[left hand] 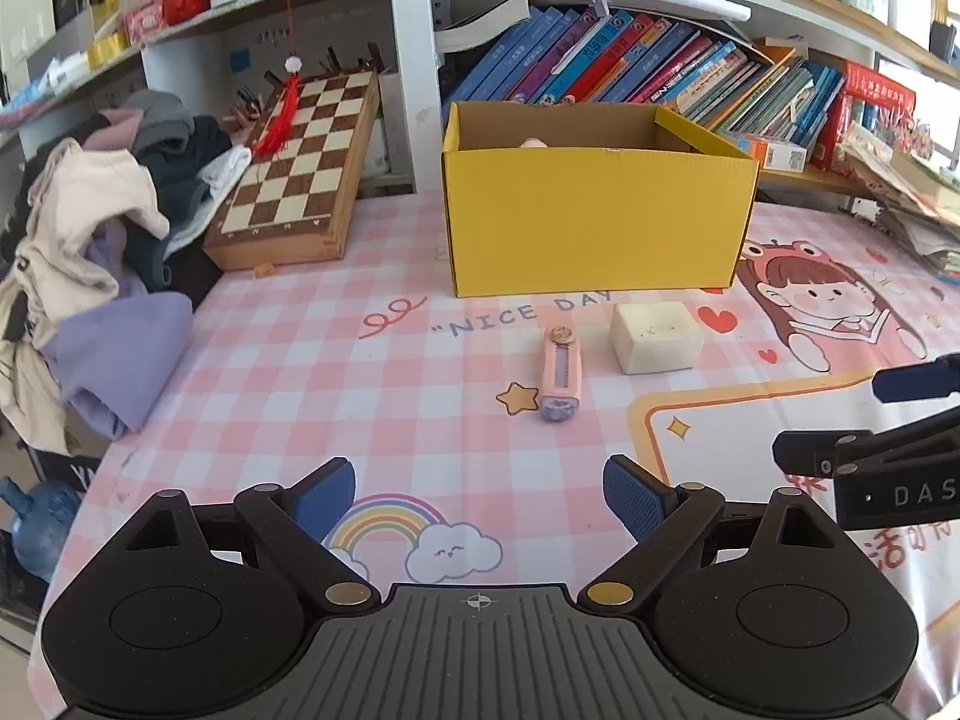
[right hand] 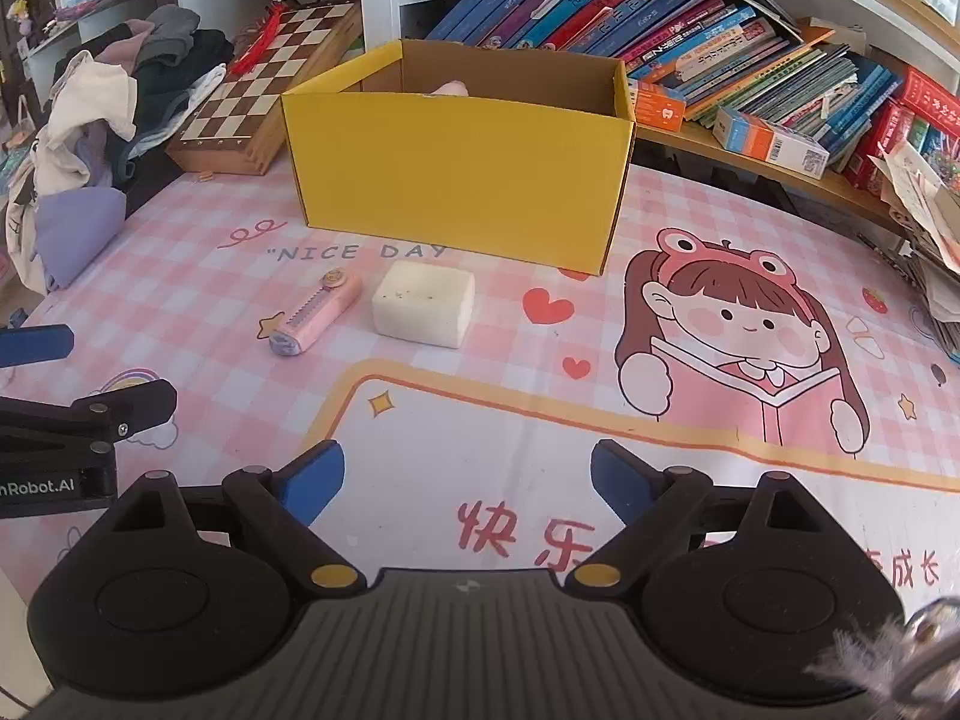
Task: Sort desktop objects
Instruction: 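Grasp the pink utility knife with the left tool while the right tool grasps the white block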
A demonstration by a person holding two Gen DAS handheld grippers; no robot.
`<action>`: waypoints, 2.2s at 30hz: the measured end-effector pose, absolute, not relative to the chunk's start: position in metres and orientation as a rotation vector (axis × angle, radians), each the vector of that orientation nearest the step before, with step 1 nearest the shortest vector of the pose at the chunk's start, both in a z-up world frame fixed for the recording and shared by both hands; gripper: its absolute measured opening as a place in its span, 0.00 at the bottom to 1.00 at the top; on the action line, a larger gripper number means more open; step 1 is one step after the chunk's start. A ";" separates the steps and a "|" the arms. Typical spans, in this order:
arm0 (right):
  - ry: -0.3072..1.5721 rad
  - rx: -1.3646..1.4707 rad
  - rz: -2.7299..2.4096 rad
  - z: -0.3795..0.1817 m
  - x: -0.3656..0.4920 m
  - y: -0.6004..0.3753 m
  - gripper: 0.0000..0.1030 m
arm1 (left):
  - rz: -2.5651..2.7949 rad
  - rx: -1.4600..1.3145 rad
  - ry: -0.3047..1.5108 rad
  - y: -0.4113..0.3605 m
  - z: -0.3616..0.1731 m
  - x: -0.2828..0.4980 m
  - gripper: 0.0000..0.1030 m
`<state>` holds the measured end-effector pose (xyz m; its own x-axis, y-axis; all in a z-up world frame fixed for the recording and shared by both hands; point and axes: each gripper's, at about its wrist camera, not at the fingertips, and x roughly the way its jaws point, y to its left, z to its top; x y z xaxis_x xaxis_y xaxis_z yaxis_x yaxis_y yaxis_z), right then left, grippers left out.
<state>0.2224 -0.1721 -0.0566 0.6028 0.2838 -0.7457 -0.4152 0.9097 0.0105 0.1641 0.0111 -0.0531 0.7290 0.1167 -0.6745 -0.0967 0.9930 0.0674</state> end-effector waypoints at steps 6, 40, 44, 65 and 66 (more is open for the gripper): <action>0.837 -0.167 0.437 -0.060 0.234 -0.175 0.86 | 0.133 0.035 0.743 0.003 -0.055 0.168 0.89; 0.865 -0.116 0.518 -0.072 0.277 -0.192 0.69 | 0.087 0.036 0.831 -0.015 -0.080 0.258 0.59; 0.869 -0.111 0.513 -0.074 0.279 -0.194 0.69 | 0.087 0.067 0.850 -0.018 -0.084 0.265 0.54; 0.864 -0.154 0.575 -0.083 0.294 -0.154 0.70 | 0.106 -0.011 0.875 0.000 -0.087 0.257 0.22; 0.866 -0.155 0.578 -0.085 0.296 -0.151 0.70 | 0.110 -0.016 0.874 0.002 -0.086 0.254 0.22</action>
